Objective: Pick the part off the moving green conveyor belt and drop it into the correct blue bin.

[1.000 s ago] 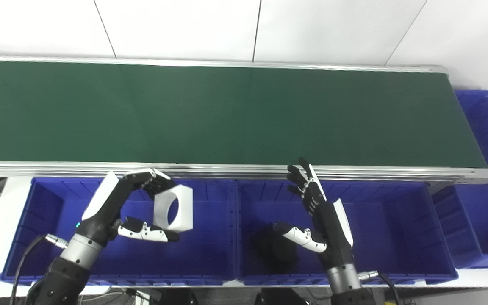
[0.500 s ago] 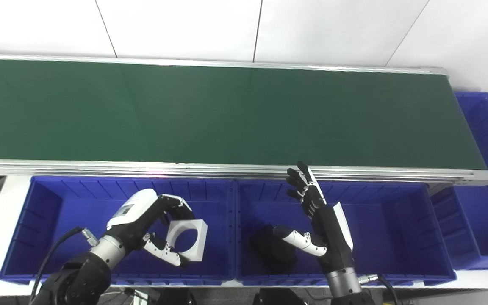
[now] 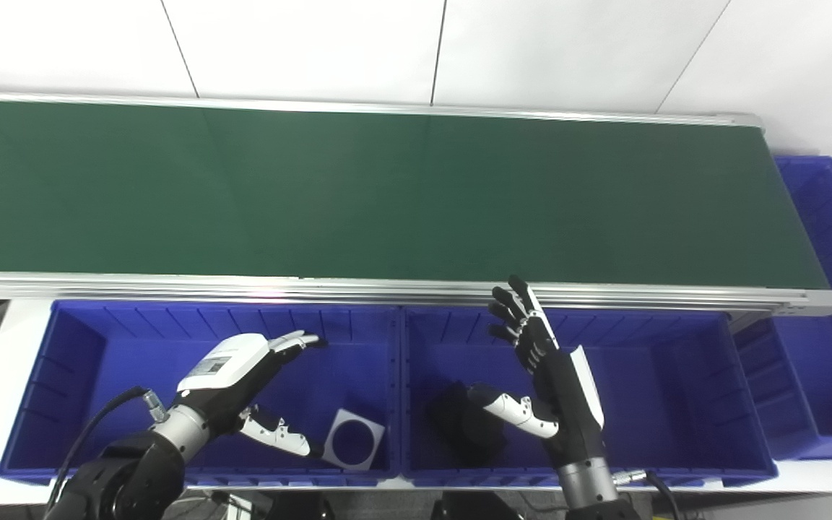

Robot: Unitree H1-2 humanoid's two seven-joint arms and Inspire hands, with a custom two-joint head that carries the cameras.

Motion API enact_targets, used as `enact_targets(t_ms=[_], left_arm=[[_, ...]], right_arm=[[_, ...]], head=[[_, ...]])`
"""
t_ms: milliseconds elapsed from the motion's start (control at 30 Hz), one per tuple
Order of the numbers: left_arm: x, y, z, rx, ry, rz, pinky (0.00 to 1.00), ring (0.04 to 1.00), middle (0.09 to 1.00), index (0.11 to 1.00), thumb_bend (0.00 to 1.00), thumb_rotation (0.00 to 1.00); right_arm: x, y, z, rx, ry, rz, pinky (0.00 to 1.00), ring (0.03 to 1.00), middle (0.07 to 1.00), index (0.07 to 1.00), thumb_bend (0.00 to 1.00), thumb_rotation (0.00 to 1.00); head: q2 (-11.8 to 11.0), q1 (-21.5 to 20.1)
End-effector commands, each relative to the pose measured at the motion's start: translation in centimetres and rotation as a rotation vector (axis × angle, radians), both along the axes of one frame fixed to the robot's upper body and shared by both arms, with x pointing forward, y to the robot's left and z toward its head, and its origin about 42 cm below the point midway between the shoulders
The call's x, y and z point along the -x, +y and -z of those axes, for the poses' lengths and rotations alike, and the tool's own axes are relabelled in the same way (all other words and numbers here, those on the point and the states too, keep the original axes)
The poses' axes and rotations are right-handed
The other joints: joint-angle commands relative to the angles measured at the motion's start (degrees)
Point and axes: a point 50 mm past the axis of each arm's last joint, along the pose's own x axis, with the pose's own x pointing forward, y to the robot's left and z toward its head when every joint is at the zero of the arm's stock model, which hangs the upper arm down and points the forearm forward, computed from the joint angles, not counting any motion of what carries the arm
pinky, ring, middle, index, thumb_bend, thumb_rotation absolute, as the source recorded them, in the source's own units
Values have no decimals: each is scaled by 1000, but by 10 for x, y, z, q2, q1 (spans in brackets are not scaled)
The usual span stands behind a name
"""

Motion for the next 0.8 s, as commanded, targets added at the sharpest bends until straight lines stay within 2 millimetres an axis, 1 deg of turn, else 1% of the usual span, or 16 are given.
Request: enact_targets(t_ms=[0, 33, 67, 100, 133, 167, 200, 233, 267, 333, 433, 467, 500, 633, 733, 767], left_arm=[[-4, 2, -12, 146, -20, -25, 819, 926, 963, 964, 901, 380], [-3, 3, -11, 247, 9, -44, 834, 931, 970, 969, 910, 381], [-3, 4, -10, 310, 25, -54, 847, 938, 975, 969, 919, 378], [-1, 5, -9, 419, 49, -77, 852, 940, 976, 969, 922, 377], [0, 5, -8, 488, 62, -92, 873, 950, 974, 962, 938, 379], [2, 5, -7, 563, 78, -109, 888, 962, 973, 953, 950, 378], [3, 5, -7, 612, 88, -120, 893, 970, 974, 949, 955, 375], [6, 4, -6, 704, 92, -138, 894, 971, 974, 948, 956, 375], [8, 2, -4, 784, 86, -154, 945, 962, 958, 935, 961, 332], [11, 1, -2, 880, 70, -172, 967, 949, 944, 930, 964, 310], [13, -1, 2, 966, 51, -182, 937, 927, 935, 934, 965, 290], [15, -3, 4, 1001, 37, -192, 926, 923, 935, 935, 963, 284], [16, -4, 7, 1025, 23, -201, 904, 919, 940, 936, 954, 278], [22, -6, 14, 1094, -32, -246, 896, 918, 943, 939, 959, 313], [24, -8, 17, 1140, -27, -287, 906, 910, 926, 921, 986, 304], [24, -10, 19, 1154, -24, -291, 907, 909, 925, 919, 988, 304]], right_arm=[[0, 1, -5, -13, -27, -6, 817, 905, 928, 983, 861, 512], [1, 1, -5, -13, -21, -5, 836, 902, 927, 981, 878, 517], [1, 1, -4, -12, -18, -3, 864, 901, 925, 977, 903, 513], [2, 1, -4, -8, -21, -8, 874, 901, 924, 975, 912, 511], [2, 1, -4, -6, -24, -11, 885, 909, 927, 979, 910, 515], [3, 1, -3, 3, -26, -11, 885, 911, 925, 978, 914, 526], [4, 1, -3, 10, -26, -10, 877, 909, 922, 976, 920, 536], [5, 0, -1, 12, -18, -11, 876, 909, 921, 975, 921, 537], [6, 0, 0, 20, -19, -11, 880, 911, 925, 977, 922, 540], [8, -1, 1, 27, -22, -11, 870, 903, 922, 976, 919, 545], [10, -1, 2, 42, -18, -6, 861, 895, 915, 973, 926, 552], [11, -2, 4, 44, -15, -6, 860, 894, 915, 974, 928, 554], [12, -2, 5, 45, -12, -7, 863, 896, 917, 976, 929, 555], [15, -4, 8, 65, -4, -8, 862, 895, 915, 975, 926, 561], [16, -4, 9, 68, -8, -7, 863, 894, 914, 972, 913, 550], [17, -5, 10, 79, -7, -6, 863, 894, 914, 972, 912, 549]], head=[[-7, 1], [-15, 2], [-15, 2], [-26, 4], [-26, 4], [-32, 6], [-32, 6], [-49, 10], [-54, 11], [-62, 11], [-64, 12], [-80, 15], [-80, 15], [-91, 18], [-92, 19], [-98, 22]])
